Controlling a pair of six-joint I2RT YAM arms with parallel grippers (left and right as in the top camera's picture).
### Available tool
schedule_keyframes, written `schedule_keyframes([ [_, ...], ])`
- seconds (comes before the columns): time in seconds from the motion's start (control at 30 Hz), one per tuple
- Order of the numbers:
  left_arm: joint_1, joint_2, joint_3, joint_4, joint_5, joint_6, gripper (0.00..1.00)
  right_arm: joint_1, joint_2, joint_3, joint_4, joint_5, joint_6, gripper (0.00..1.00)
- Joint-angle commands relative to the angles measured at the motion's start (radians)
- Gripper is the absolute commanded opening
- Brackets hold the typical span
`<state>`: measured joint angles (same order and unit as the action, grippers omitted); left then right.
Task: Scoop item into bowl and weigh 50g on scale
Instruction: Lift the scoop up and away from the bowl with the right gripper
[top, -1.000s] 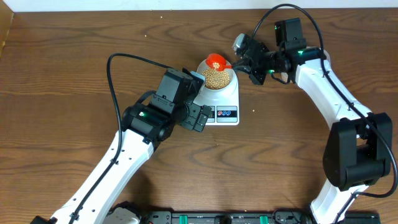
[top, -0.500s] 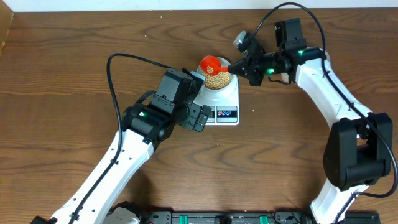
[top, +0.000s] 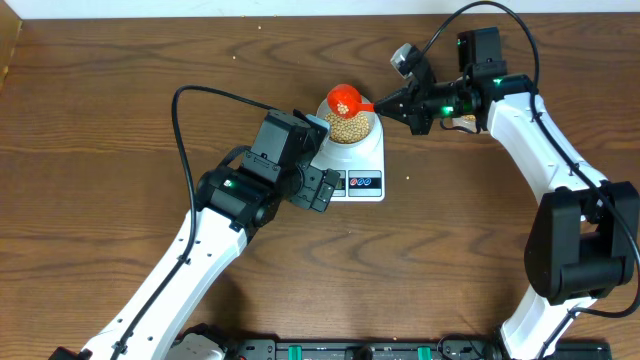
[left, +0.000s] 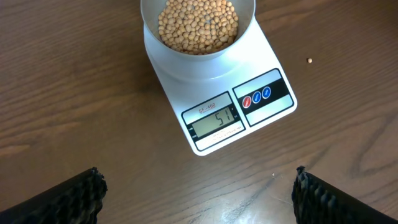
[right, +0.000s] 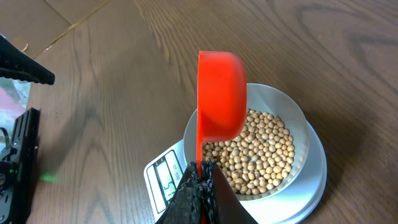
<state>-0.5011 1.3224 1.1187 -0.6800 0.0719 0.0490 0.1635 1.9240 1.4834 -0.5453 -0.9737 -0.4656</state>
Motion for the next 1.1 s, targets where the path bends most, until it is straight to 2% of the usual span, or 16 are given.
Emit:
schedule_keyframes([
  [0.0,0.003,0.008,0.0,-0.001,-0.013,-0.002,0.98,-0.005,0.01,-0.004,0.0,-0.035,0.017,0.01],
  [1.07,0.003,0.008,0.0,-0.001,-0.013,-0.002,0.98,-0.005,0.01,-0.004,-0.001,0.002,0.016,0.01],
])
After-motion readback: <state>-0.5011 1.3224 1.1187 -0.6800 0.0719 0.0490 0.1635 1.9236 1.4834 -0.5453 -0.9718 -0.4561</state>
